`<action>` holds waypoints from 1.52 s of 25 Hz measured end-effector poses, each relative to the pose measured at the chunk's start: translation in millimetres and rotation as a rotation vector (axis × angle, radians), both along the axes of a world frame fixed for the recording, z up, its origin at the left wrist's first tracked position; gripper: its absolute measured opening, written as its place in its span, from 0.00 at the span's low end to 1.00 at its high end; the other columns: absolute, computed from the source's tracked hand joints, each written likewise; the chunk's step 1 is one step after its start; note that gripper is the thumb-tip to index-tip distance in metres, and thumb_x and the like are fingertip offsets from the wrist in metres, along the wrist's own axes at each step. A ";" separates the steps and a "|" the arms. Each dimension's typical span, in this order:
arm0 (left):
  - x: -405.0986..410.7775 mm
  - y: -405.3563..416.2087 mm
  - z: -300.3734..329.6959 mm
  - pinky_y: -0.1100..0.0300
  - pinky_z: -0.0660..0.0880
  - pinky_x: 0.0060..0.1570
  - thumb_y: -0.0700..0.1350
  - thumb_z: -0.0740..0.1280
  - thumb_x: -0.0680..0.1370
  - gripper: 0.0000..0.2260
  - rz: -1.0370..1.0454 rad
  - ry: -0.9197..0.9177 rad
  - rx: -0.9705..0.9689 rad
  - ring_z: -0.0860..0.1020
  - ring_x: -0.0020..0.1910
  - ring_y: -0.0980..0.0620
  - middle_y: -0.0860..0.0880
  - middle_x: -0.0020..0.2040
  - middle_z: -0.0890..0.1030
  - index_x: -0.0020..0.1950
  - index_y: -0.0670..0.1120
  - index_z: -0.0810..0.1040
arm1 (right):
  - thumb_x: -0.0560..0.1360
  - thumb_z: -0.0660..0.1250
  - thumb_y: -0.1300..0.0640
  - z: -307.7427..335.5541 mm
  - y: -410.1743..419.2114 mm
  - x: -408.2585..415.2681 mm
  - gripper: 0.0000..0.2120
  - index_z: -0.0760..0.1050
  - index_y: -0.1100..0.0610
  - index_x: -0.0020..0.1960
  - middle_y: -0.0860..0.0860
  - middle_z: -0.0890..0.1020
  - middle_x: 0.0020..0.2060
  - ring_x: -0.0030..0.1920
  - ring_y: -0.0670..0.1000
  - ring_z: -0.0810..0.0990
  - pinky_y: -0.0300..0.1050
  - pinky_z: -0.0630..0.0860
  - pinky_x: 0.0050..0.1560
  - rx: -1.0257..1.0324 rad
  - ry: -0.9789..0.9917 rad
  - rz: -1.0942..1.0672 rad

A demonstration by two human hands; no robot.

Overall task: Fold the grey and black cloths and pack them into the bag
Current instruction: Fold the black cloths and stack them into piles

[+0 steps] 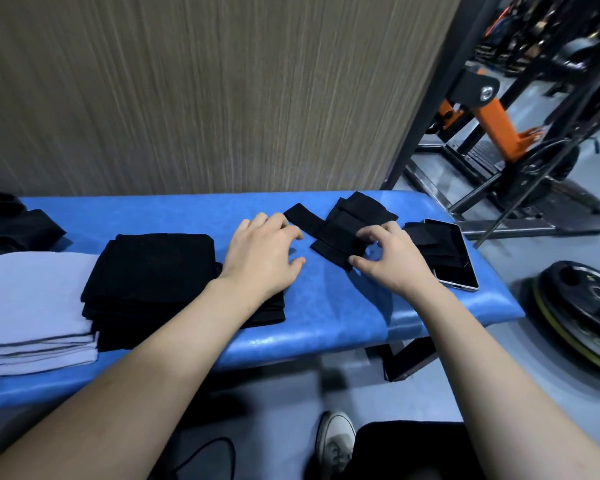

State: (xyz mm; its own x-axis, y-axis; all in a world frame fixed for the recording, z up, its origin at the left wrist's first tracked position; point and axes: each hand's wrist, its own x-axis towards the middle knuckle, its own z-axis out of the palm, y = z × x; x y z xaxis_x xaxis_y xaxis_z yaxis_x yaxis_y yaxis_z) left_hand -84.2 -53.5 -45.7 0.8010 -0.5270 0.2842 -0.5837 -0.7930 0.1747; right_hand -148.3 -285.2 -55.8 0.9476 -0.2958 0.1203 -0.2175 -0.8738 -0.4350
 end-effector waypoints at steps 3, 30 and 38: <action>6.0 -3.1 -3.8 0.57 0.60 0.65 0.59 0.68 0.76 0.22 -0.015 0.005 -0.037 0.68 0.66 0.53 0.57 0.65 0.72 0.68 0.56 0.74 | 0.71 0.74 0.43 -4.3 -3.6 8.3 0.30 0.70 0.47 0.70 0.49 0.72 0.64 0.65 0.54 0.70 0.51 0.70 0.66 -0.052 -0.026 -0.040; 0.8 -3.0 -8.2 0.59 0.60 0.64 0.56 0.66 0.78 0.20 -0.090 0.115 -0.098 0.70 0.62 0.53 0.57 0.61 0.75 0.69 0.57 0.72 | 0.67 0.72 0.38 -1.6 32.1 19.9 0.32 0.69 0.50 0.66 0.51 0.70 0.61 0.64 0.54 0.68 0.51 0.69 0.64 -0.130 0.206 0.002; 1.2 -14.3 -17.7 0.57 0.59 0.65 0.55 0.63 0.79 0.19 -0.096 0.160 0.050 0.71 0.62 0.51 0.55 0.60 0.75 0.71 0.58 0.71 | 0.75 0.63 0.34 -4.5 36.4 19.6 0.29 0.74 0.54 0.66 0.52 0.72 0.62 0.67 0.55 0.67 0.53 0.66 0.66 -0.063 0.173 -0.079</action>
